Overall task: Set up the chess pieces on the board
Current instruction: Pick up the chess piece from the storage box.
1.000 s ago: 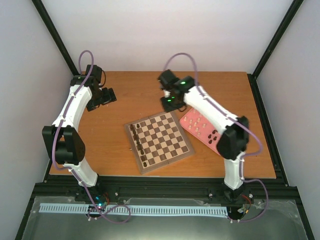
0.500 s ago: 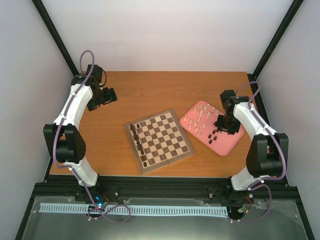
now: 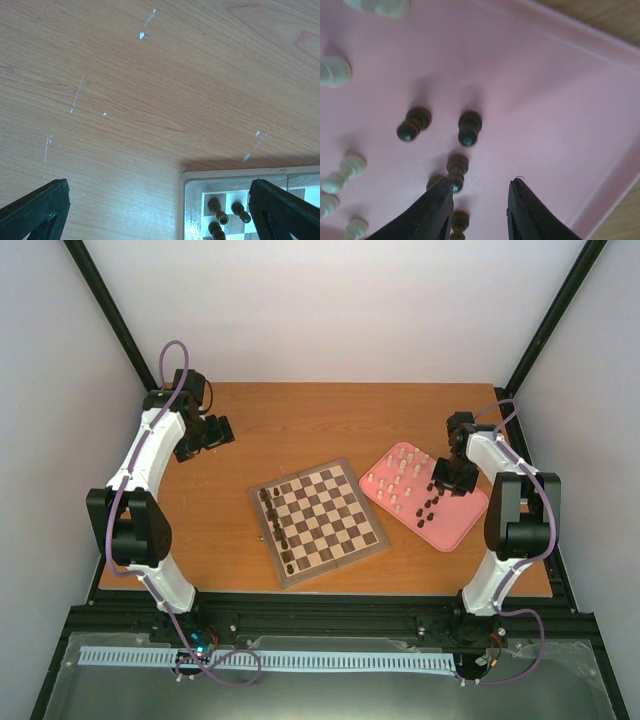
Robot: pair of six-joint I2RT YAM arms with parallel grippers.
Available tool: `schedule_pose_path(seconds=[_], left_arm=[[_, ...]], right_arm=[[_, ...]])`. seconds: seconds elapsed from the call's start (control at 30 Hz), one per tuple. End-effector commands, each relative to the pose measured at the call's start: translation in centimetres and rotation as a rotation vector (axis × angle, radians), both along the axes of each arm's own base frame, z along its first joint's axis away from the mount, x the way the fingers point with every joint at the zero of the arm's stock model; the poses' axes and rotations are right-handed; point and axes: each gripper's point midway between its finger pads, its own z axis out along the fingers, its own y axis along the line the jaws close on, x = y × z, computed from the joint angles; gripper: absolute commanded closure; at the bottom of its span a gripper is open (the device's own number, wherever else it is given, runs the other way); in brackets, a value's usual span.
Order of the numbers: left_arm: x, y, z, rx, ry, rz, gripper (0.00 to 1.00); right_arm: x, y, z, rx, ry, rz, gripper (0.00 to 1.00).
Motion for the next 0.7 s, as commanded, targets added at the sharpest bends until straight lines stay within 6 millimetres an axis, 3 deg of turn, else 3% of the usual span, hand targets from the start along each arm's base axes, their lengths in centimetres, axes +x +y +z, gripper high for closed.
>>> schedule_pose_path(seconds=[0.0,0.67], left_arm=[[0.7,-0.2,1.1,0.006,-0.027,-0.003,0.0],[1.2,0.2,0.8,0.026,-0.011,0.006,0.0]], right_arm=[[2.5,-0.4,-0.1,0.012,-0.042,0.008,0.68],[3.5,-0.7,-2.8,0.023,0.017,0.02,0.74]])
